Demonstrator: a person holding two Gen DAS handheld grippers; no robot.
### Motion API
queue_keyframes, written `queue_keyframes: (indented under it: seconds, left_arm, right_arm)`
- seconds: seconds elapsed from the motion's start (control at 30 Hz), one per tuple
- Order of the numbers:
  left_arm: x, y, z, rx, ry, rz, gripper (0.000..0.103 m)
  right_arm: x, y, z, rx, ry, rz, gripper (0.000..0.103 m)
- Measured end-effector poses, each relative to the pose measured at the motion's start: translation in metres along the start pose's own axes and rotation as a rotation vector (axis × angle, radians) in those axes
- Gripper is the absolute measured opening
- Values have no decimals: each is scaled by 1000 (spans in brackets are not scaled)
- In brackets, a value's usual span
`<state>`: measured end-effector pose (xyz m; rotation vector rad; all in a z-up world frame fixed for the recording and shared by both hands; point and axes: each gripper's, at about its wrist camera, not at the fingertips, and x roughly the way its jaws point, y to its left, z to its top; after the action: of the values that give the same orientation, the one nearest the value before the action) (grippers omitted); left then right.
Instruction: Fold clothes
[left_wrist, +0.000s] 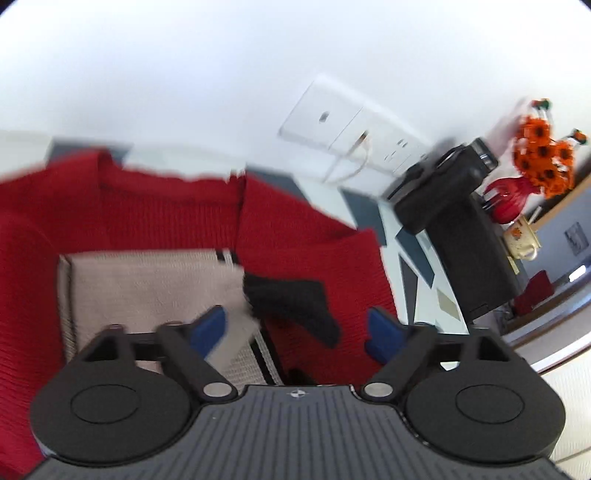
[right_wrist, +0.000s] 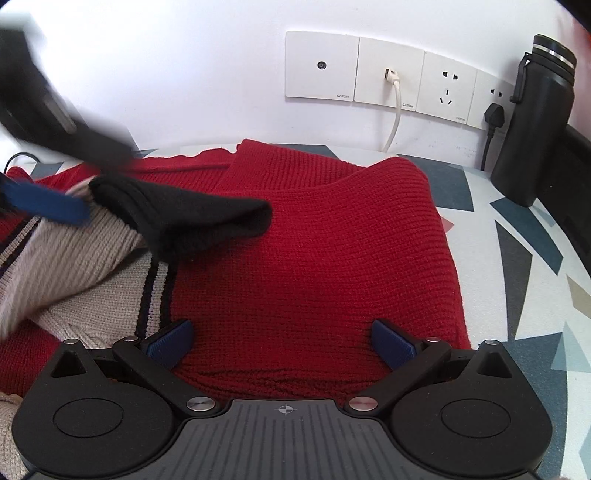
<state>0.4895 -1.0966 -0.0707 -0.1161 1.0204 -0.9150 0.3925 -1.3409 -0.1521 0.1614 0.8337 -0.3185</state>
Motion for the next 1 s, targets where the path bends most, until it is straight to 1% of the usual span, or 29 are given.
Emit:
queue_keyframes:
  seconds: [0.07,0.1,0.2,0.37,0.43,0.6,0.67,0.77,0.83,1.0]
  left_arm:
    - [-15,-5,2,36,-24,43,91]
    - [-19,-5,3,36,-27,52,91]
    - [-33,5,0,0,-38,76,91]
    - [-53,38,-12,-72,-40,164,91]
    - [-65,53,-21,-76,-55,193,91]
    - [-83,83,-50,14,-22,292,91]
    - [-95,98,-60,9,-23,315,91]
    - [-116,124,-71,-75,-48,333,92]
    - [-125,136,-78,-104,-56,352,92]
    - [-134,147,-100,-60,-32,421,93]
  right_arm:
    - [0,0,0,0,0,-1,102]
    - [0,0,0,0,0,-1,102]
    - [1,0,0,-1,2,-4,102]
    - [1,0,1,-1,4,-6,102]
    - [1,1,1,-2,4,-7,102]
    - [1,1,0,-1,4,-7,102]
    - [1,1,0,-1,4,-8,102]
    - [1,1,0,-1,4,-8,102]
    - [1,0,0,0,4,-8,102]
    - [0,-1,2,5,12,1,102]
